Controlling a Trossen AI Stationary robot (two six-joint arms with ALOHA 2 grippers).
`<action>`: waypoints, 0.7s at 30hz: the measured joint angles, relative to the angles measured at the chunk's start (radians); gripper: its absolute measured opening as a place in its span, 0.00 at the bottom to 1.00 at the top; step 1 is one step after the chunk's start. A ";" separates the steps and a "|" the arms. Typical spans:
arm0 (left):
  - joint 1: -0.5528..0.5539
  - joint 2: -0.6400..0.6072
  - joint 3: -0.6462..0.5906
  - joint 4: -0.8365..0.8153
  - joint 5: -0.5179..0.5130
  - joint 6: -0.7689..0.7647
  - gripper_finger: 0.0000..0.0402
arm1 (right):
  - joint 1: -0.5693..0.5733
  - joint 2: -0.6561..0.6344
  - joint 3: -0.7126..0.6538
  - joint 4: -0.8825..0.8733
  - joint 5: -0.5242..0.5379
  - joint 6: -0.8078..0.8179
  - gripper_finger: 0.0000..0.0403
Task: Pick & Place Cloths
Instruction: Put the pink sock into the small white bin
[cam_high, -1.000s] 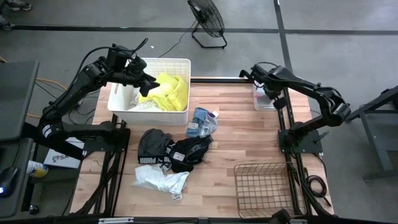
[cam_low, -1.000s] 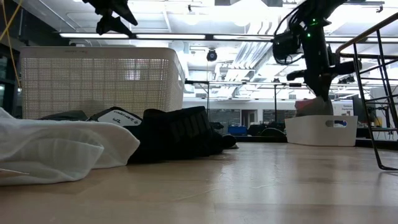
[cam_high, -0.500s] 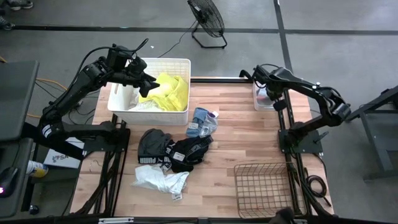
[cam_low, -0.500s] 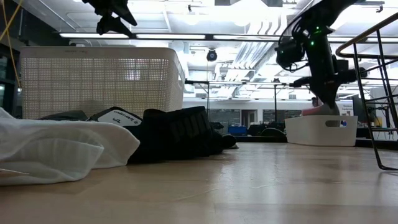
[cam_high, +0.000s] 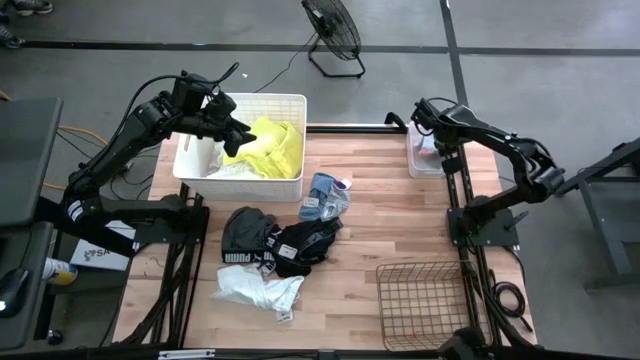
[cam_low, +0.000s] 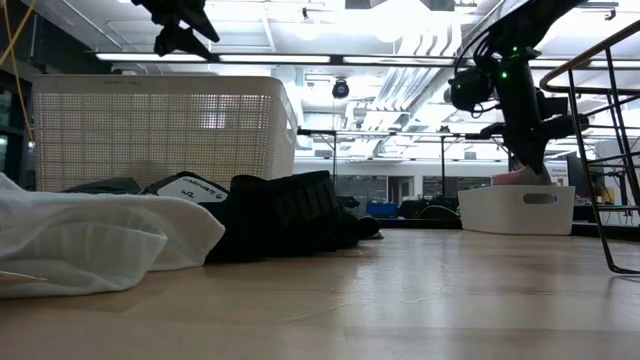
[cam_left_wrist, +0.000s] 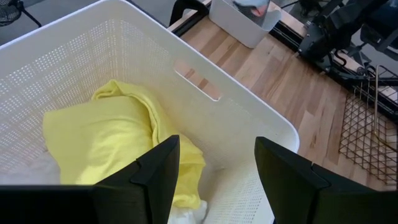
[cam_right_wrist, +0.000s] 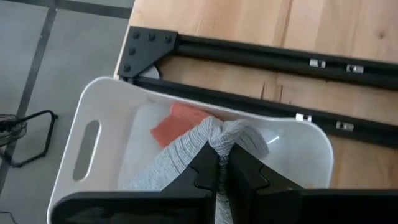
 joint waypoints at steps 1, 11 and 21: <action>0.000 0.000 0.000 -0.002 0.000 0.000 0.50 | -0.005 0.003 0.000 0.002 0.005 -0.007 0.03; 0.000 0.000 0.000 -0.015 0.000 -0.004 0.50 | -0.013 0.073 0.000 0.089 -0.015 -0.113 0.03; 0.000 0.000 0.000 -0.016 0.000 -0.005 0.50 | -0.014 0.091 0.001 0.100 -0.062 -0.193 0.05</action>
